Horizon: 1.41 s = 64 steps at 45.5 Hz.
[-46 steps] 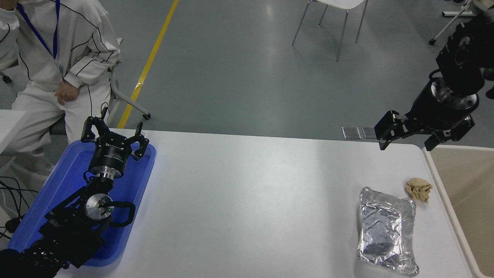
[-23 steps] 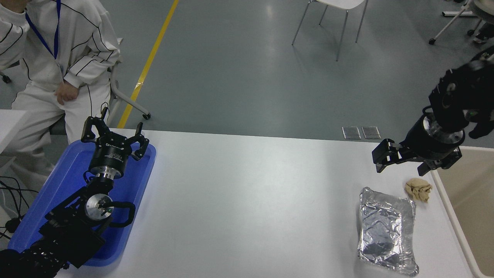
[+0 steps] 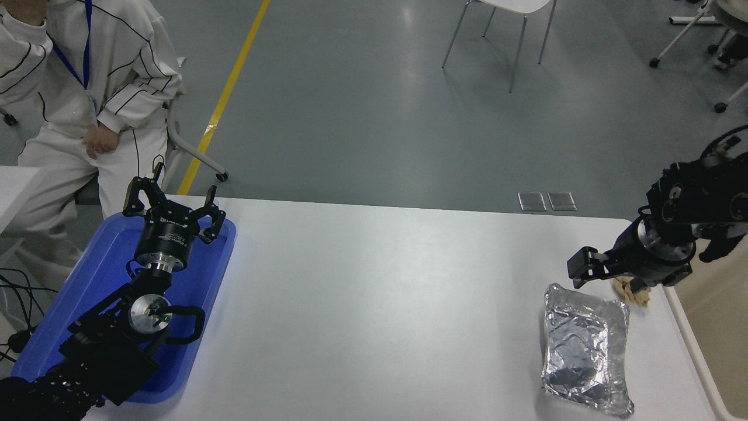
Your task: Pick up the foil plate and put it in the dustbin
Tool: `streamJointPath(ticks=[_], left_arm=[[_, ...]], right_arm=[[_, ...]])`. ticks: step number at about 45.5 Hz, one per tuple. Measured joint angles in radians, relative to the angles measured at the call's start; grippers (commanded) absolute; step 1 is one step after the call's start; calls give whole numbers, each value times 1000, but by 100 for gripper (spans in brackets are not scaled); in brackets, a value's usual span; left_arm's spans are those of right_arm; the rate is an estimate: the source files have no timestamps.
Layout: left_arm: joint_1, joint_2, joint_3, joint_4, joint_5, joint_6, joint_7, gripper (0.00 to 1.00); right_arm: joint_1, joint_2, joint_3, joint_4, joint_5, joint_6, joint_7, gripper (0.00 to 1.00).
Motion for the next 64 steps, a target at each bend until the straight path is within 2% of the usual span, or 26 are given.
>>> streamJointPath(ticks=[14,40,46,53,58,64], left_arm=[[0,0,0,0,0,0,0,100],[0,0,0,0,0,0,0,100],[0,0,0,0,0,0,0,100],[0,0,0,0,0,0,-1,100],[0,0,0,0,0,0,-2,100],[0,0,0,0,0,0,-2,100]], right_arm=[[-159,-11,33,-56,-20,-105,0,94],[-392,-13,91,-217,-70,-142,-1,94],[-433,-11,117,-246,-74,-144,-2,86],[-472,-10,142,-275,-76,-146,-3,85],[-496,-9,151,-292,-76,-146,-4,69],[-515,-10,161,-305,-68,-147,-4,39]])
